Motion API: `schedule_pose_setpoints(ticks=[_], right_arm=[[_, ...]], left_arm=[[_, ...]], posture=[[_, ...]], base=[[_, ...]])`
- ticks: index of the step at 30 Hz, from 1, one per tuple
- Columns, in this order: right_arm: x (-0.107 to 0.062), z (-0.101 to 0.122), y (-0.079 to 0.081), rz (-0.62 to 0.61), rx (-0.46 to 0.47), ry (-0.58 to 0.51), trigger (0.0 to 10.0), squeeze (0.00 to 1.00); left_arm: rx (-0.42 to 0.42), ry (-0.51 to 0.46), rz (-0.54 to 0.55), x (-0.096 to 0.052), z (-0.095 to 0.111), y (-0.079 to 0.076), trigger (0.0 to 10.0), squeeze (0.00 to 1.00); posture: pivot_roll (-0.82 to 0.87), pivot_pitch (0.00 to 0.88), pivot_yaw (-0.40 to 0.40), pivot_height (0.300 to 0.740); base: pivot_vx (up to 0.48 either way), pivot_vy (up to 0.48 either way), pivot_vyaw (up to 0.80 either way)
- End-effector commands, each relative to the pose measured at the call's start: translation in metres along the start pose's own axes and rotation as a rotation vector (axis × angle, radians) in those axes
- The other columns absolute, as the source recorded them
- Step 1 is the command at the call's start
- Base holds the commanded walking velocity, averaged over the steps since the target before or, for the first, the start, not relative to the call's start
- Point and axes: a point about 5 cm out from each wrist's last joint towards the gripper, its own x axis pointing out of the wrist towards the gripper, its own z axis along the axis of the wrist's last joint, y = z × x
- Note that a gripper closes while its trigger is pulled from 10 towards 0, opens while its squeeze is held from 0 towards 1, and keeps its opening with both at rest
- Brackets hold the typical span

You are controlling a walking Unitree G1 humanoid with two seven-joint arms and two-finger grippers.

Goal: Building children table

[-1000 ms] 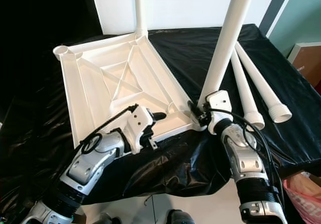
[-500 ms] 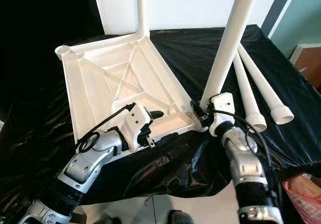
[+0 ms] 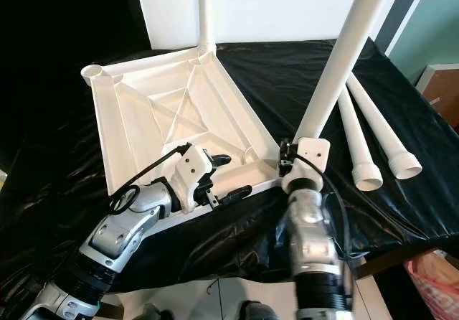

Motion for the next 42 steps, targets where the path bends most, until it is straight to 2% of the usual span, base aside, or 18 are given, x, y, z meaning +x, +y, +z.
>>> schedule_pose_setpoints(ticks=[1,4,8,9,10,16,26,27,29,33,35,39,42], right_arm=[[-0.007,-0.022,-0.001,-0.067,0.024,0.125,10.0,0.0],[-0.006,-0.017,0.007,-0.032,0.052,0.111,10.0,0.0],[-0.007,-0.013,0.006,0.004,0.068,0.085,10.0,0.0],[-0.007,-0.011,0.006,0.014,0.063,0.078,10.0,0.26],[-0.008,-0.01,0.006,0.026,0.069,0.068,10.0,1.0],[-0.012,-0.003,0.006,0.051,0.059,0.03,10.0,1.0],[-0.023,-0.005,-0.006,0.162,0.03,0.031,10.0,1.0],[-0.026,-0.006,-0.01,0.188,0.015,0.034,10.0,0.0],[-0.034,-0.009,-0.017,0.222,-0.029,0.039,10.0,0.0],[-0.038,-0.012,-0.021,0.238,-0.042,0.05,10.0,0.0],[-0.046,-0.016,-0.026,0.267,-0.054,0.075,10.0,0.0],[-0.05,-0.017,-0.028,0.287,-0.053,0.085,10.0,0.0],[-0.055,-0.021,-0.028,0.323,-0.075,0.107,10.0,0.0]], left_arm=[[-0.011,0.01,-0.009,-0.003,-0.002,-0.001,10.0,0.0],[-0.012,0.01,-0.005,-0.004,-0.002,0.0,10.0,0.0],[-0.01,0.01,-0.003,-0.004,-0.002,0.001,10.0,0.0],[-0.009,0.01,-0.001,-0.004,-0.002,0.002,10.0,0.0],[-0.007,0.01,0.002,-0.004,-0.001,0.003,10.0,0.0],[0.002,0.012,0.018,-0.006,-0.001,0.009,10.0,0.0],[0.033,0.032,0.091,-0.018,0.0,0.032,10.0,0.0],[0.043,0.044,0.121,-0.023,0.0,0.041,10.0,0.0],[0.064,0.059,0.168,-0.032,0.0,0.056,10.0,0.0],[0.076,0.075,0.197,-0.038,0.0,0.065,10.0,0.0],[0.123,0.115,0.254,-0.051,-0.001,0.081,10.0,0.0],[0.143,0.141,0.277,-0.057,-0.002,0.088,10.0,0.0],[0.183,0.196,0.318,-0.068,-0.005,0.099,10.0,0.0]], posture=[[-0.07,0.119,0.012,0.74],[-0.07,0.119,0.012,0.74],[-0.07,0.122,0.013,0.74],[-0.07,0.122,0.013,0.74],[-0.08,0.121,0.014,0.74],[-0.08,0.122,0.014,0.74],[-0.08,0.13,0.013,0.74],[-0.09,0.131,0.014,0.74],[-0.09,0.132,0.015,0.74],[-0.09,0.133,0.016,0.74],[-0.09,0.138,0.02,0.74],[-0.09,0.139,0.02,0.74],[-0.09,0.142,0.023,0.74]], base=[[0.0,0.0,0.0],[0.0,0.0,0.0],[0.0,0.0,0.0],[0.0,0.0,0.0],[0.0,0.0,0.0],[0.0,0.0,0.0],[0.0,0.0,0.0],[0.0,0.0,0.0],[0.0,0.0,0.0],[0.0,0.0,0.0],[0.0,0.0,0.0],[0.0,0.0,0.0],[0.0,0.0,0.0]])
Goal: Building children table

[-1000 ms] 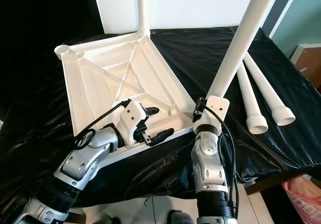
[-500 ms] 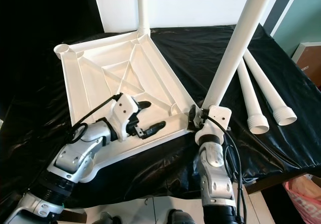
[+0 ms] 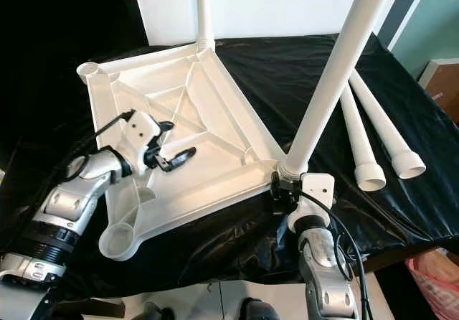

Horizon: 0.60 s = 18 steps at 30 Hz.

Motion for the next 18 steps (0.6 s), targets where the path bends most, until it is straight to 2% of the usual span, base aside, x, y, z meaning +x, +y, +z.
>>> schedule_pose_setpoints(ticks=[1,3,7,14,18], right_arm=[[-0.004,-0.007,0.002,0.024,0.008,0.041,10.0,0.0],[-0.006,-0.009,0.001,0.033,0.011,0.055,10.0,0.0],[-0.01,-0.012,0.0,0.048,0.023,0.076,10.0,0.0],[-0.012,-0.011,-0.002,0.057,0.01,0.071,10.0,0.0],[-0.016,-0.011,-0.004,0.062,0.007,0.076,10.0,0.0]], left_arm=[[0.027,0.03,0.028,-0.003,-0.005,0.005,10.0,0.0],[0.042,0.053,0.049,-0.007,-0.008,0.011,10.0,0.0],[0.146,0.151,0.096,-0.018,-0.022,0.025,10.0,0.0],[0.203,0.208,0.106,-0.026,-0.03,0.029,10.0,0.0],[0.241,0.242,0.108,-0.036,-0.036,0.031,10.0,0.0]], posture=[[-0.09,0.142,0.023,0.74],[-0.09,0.141,0.023,0.74],[-0.1,0.139,0.023,0.74],[-0.1,0.14,0.021,0.74],[-0.11,0.142,0.022,0.74]], base=[[0.0,0.0,0.0],[0.0,0.0,0.0],[0.0,0.0,0.0],[0.0,0.0,0.0],[0.0,0.0,0.0]])
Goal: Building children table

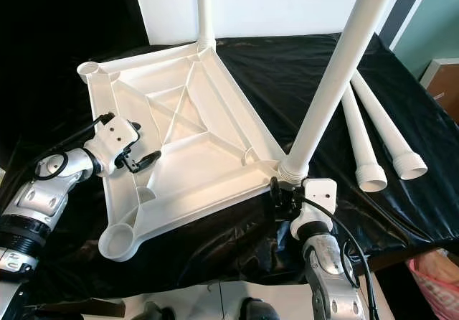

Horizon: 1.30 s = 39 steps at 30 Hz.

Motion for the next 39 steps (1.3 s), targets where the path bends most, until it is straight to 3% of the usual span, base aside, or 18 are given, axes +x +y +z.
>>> schedule_pose_setpoints(ticks=[1,4,5,11,12,14,17,20,22,23,24,26,28,33,36,37,39], right_arm=[[-0.004,-0.008,-0.001,0.004,0.01,0.046,10.0,0.0],[-0.005,-0.008,-0.001,0.005,0.01,0.048,10.0,0.0],[-0.004,-0.01,-0.001,0.01,0.007,0.055,10.0,0.0],[-0.004,-0.01,-0.002,0.012,0.005,0.058,10.0,0.0],[-0.003,-0.011,-0.002,0.01,0.008,0.062,10.0,0.0],[-0.003,-0.011,-0.002,0.01,0.008,0.062,10.0,0.0],[0.005,-0.016,-0.007,0.003,0.013,0.08,10.0,0.0],[0.008,-0.016,-0.008,0.002,0.013,0.083,10.0,0.0],[0.022,-0.017,-0.007,0.035,0.013,0.089,10.0,0.0],[0.022,-0.017,-0.007,0.035,0.013,0.089,10.0,0.0],[0.029,-0.017,-0.005,0.06,0.02,0.095,10.0,0.0],[0.029,-0.017,-0.005,0.06,0.02,0.095,10.0,0.0],[0.039,-0.016,-0.001,0.097,0.021,0.091,10.0,0.0],[0.059,-0.008,0.003,0.149,-0.014,0.057,10.0,0.0],[0.062,-0.007,0.002,0.145,-0.016,0.052,10.0,0.0],[0.065,-0.006,0.0,0.14,-0.021,0.044,10.0,0.0],[0.069,-0.004,-0.009,0.09,-0.041,0.029,10.0,0.0]], left_arm=[[0.02,0.031,0.04,-0.004,-0.008,-0.002,10.0,0.0],[0.021,0.033,0.034,-0.005,-0.009,-0.002,10.0,0.0],[0.035,0.043,-0.008,-0.006,-0.011,-0.01,10.0,0.0],[0.033,0.05,-0.037,-0.007,-0.013,-0.015,10.0,0.0],[0.044,0.052,-0.092,-0.01,-0.015,-0.026,10.0,0.0],[0.044,0.052,-0.092,-0.01,-0.015,-0.026,10.0,0.0],[0.042,0.046,-0.291,-0.022,-0.016,-0.06,10.0,0.0],[0.037,0.041,-0.326,-0.024,-0.014,-0.065,10.0,0.0],[-0.046,0.005,-0.476,-0.028,-0.004,-0.089,10.0,0.0],[-0.046,0.005,-0.476,-0.028,-0.004,-0.089,10.0,0.0],[-0.089,-0.007,-0.543,-0.03,0.0,-0.1,10.0,0.0],[-0.089,-0.007,-0.543,-0.03,0.0,-0.1,10.0,0.0],[-0.107,-0.036,-0.619,-0.029,0.009,-0.114,10.0,0.0],[-0.078,-0.107,-0.597,-0.016,0.027,-0.122,10.0,0.0],[-0.076,-0.115,-0.579,-0.012,0.029,-0.121,10.0,0.0],[-0.07,-0.129,-0.549,-0.009,0.033,-0.118,10.0,0.0],[-0.073,-0.163,-0.389,0.005,0.042,-0.102,10.0,0.0]], posture=[[-0.11,0.14,0.02,0.74],[-0.11,0.14,0.02,0.74],[-0.11,0.135,0.02,0.74],[-0.11,0.135,0.02,0.74],[-0.11,0.131,0.021,0.74],[-0.11,0.131,0.021,0.74],[-0.1,0.125,0.017,0.74],[-0.1,0.125,0.017,0.74],[-0.09,0.124,0.014,0.74],[-0.09,0.124,0.014,0.74],[-0.08,0.124,0.012,0.74],[-0.08,0.124,0.012,0.74],[-0.08,0.125,0.012,0.74],[-0.08,0.124,0.018,0.74],[-0.08,0.123,0.017,0.74],[-0.08,0.124,0.016,0.74],[-0.08,0.126,0.018,0.74]], base=[[0.0,0.0,0.0],[0.0,0.0,0.0],[0.0,0.0,0.0],[0.0,0.0,0.0],[0.0,0.0,0.0],[0.0,0.0,0.0],[0.0,0.0,0.0],[0.0,0.0,0.0],[0.0,0.0,0.0],[0.0,0.0,0.0],[0.0,0.0,0.0],[0.0,0.0,0.0],[0.0,0.0,0.0],[0.0,0.0,0.0],[0.0,0.0,0.0],[0.0,0.0,0.0],[0.0,0.0,0.0]])
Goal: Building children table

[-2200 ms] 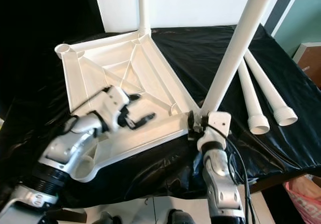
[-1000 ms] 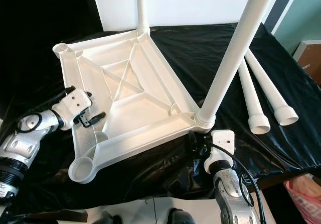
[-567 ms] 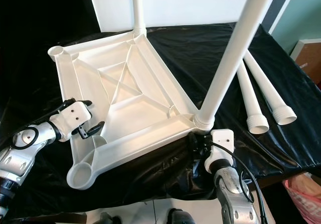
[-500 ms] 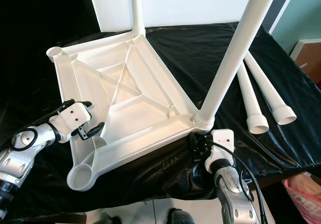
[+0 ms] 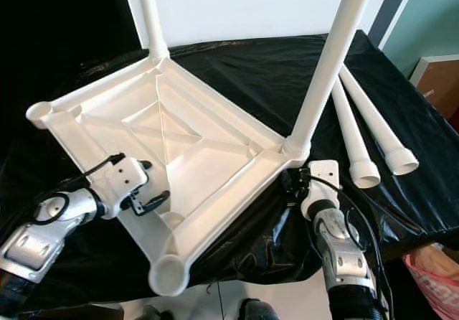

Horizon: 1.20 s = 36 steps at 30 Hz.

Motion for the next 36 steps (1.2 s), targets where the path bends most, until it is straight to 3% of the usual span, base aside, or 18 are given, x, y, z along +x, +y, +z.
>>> schedule_pose_setpoints(ticks=[1,4,5,8,9,13,17,20,23,24,27,29,36], right_arm=[[0.007,0.008,0.021,0.089,0.003,-0.052,10.0,0.0],[0.007,0.01,0.016,0.06,-0.005,-0.063,10.0,0.0],[0.003,0.011,0.011,0.032,-0.016,-0.074,10.0,0.0],[0.001,0.011,0.008,0.021,-0.018,-0.077,10.0,0.0],[-0.006,0.011,0.004,0.0,-0.024,-0.084,10.0,0.0],[-0.012,0.011,0.001,-0.008,-0.03,-0.091,10.0,0.0],[-0.013,0.01,-0.001,-0.011,-0.034,-0.096,10.0,0.0],[-0.013,0.017,-0.007,-0.015,-0.038,-0.124,10.0,0.0],[-0.012,0.021,-0.009,-0.008,-0.048,-0.138,10.0,0.0],[-0.009,0.024,-0.009,-0.004,-0.053,-0.15,10.0,0.0],[-0.008,0.026,-0.01,-0.006,-0.052,-0.154,10.0,0.0],[-0.005,0.03,-0.01,-0.008,-0.055,-0.165,10.0,0.0],[-0.003,0.036,-0.011,-0.007,-0.056,-0.181,10.0,0.0]], left_arm=[[0.025,-0.091,-0.169,0.017,0.017,-0.022,10.0,0.0],[0.054,-0.118,-0.082,0.017,0.022,-0.01,10.0,0.0],[0.055,-0.162,0.005,0.009,0.027,0.007,10.0,0.0],[0.042,-0.171,0.035,0.005,0.028,0.015,10.0,0.0],[0.014,-0.181,0.051,-0.009,0.028,0.026,10.0,0.0],[-0.038,-0.218,0.031,-0.023,0.031,0.031,10.0,0.0],[-0.045,-0.23,0.031,-0.025,0.032,0.033,10.0,0.0],[-0.075,-0.206,-0.042,-0.027,0.019,0.028,10.0,0.0],[-0.072,-0.203,-0.134,-0.026,0.018,0.016,10.0,0.0],[-0.078,-0.182,-0.232,-0.025,0.015,0.004,10.0,0.0],[-0.075,-0.164,-0.268,-0.024,0.012,-0.001,10.0,0.0],[-0.057,-0.095,-0.323,-0.023,0.003,-0.008,10.0,0.0],[-0.001,0.013,-0.295,-0.019,-0.011,-0.003,10.0,0.0]], posture=[[-0.08,0.126,0.018,0.74],[-0.08,0.126,0.018,0.74],[-0.08,0.128,0.02,0.74],[-0.08,0.129,0.021,0.74],[-0.08,0.133,0.029,0.74],[-0.08,0.135,0.031,0.74],[-0.08,0.136,0.031,0.74],[-0.08,0.138,0.029,0.74],[-0.08,0.136,0.029,0.74],[-0.08,0.133,0.028,0.74],[-0.08,0.132,0.028,0.74],[-0.08,0.128,0.028,0.74],[-0.09,0.124,0.028,0.74]], base=[[0.0,0.0,0.0],[0.0,0.0,0.0],[0.0,0.0,0.0],[0.0,0.0,0.0],[0.0,0.0,0.0],[0.0,0.0,0.0],[0.0,0.0,0.0],[0.0,0.0,0.0],[0.0,0.0,0.0],[0.0,0.0,0.0],[0.0,0.0,0.0],[0.0,0.0,0.0],[0.0,0.0,0.0]])
